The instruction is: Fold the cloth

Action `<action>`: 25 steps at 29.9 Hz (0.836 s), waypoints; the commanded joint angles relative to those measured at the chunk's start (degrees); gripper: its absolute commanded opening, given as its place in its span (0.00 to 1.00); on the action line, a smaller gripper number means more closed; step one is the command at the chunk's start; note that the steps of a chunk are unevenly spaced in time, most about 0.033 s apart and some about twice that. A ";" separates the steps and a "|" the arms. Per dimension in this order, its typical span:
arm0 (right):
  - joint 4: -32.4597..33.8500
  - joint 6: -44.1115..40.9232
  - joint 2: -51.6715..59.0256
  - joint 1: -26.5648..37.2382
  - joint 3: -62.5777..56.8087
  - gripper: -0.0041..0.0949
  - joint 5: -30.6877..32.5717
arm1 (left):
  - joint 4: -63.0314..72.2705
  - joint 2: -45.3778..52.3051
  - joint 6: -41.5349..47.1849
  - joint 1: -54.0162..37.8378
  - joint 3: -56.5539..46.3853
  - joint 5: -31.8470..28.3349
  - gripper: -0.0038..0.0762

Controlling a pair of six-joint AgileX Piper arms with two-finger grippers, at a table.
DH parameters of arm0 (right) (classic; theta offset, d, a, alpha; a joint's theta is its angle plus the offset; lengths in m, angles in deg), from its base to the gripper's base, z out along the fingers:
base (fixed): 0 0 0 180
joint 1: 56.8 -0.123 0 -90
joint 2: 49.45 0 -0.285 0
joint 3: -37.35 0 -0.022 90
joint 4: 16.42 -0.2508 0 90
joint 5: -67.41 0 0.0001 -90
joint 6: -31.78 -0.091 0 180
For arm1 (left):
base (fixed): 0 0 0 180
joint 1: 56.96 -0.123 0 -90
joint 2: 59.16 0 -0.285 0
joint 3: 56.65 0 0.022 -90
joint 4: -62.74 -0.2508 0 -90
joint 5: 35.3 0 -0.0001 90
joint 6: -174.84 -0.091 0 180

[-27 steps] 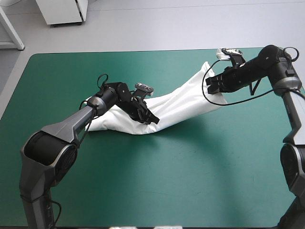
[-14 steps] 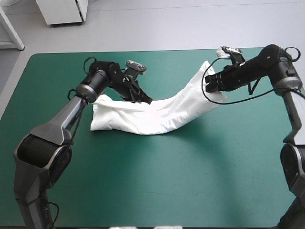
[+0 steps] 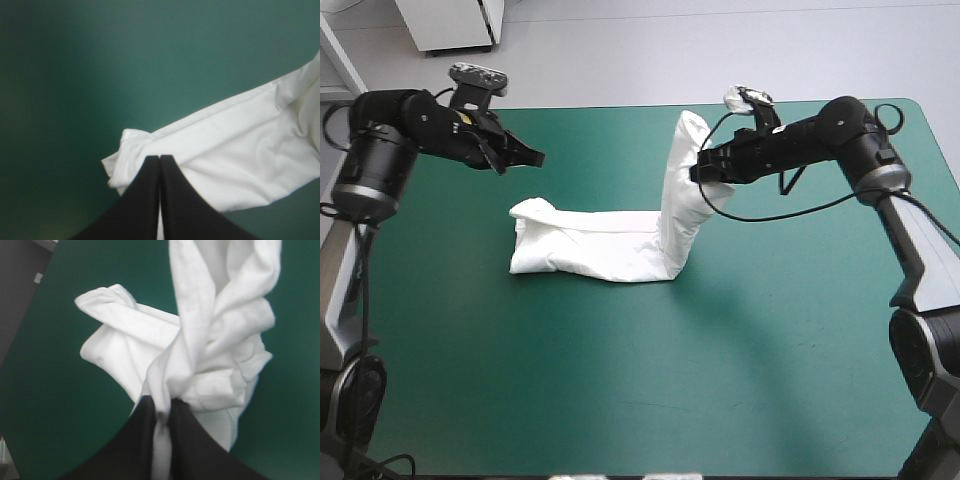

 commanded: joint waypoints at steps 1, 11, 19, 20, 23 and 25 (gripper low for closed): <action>-5.50 0.80 1.64 -4.10 2.10 0.02 -4.11 | 0.64 6.12 0.27 -1.51 1.76 -1.37 0.04; -7.97 0.90 -8.81 -15.89 7.67 0.02 -10.08 | -1.15 11.81 0.67 -1.77 1.52 -0.17 0.04; -10.64 3.61 -19.86 -19.06 21.38 0.06 -7.96 | -1.15 14.53 0.56 -1.77 -3.37 -0.17 0.04; -10.64 3.60 -20.90 -19.05 22.85 0.10 -6.44 | -1.15 14.68 0.56 -1.77 -3.62 -0.30 0.04; -10.64 3.60 -24.03 -19.05 27.55 0.24 -2.99 | -1.84 15.13 0.56 -1.77 -4.61 -0.56 0.04; -10.64 3.60 -25.30 -19.05 29.46 0.35 -1.98 | -2.26 15.13 0.56 -1.77 -4.61 -0.56 0.04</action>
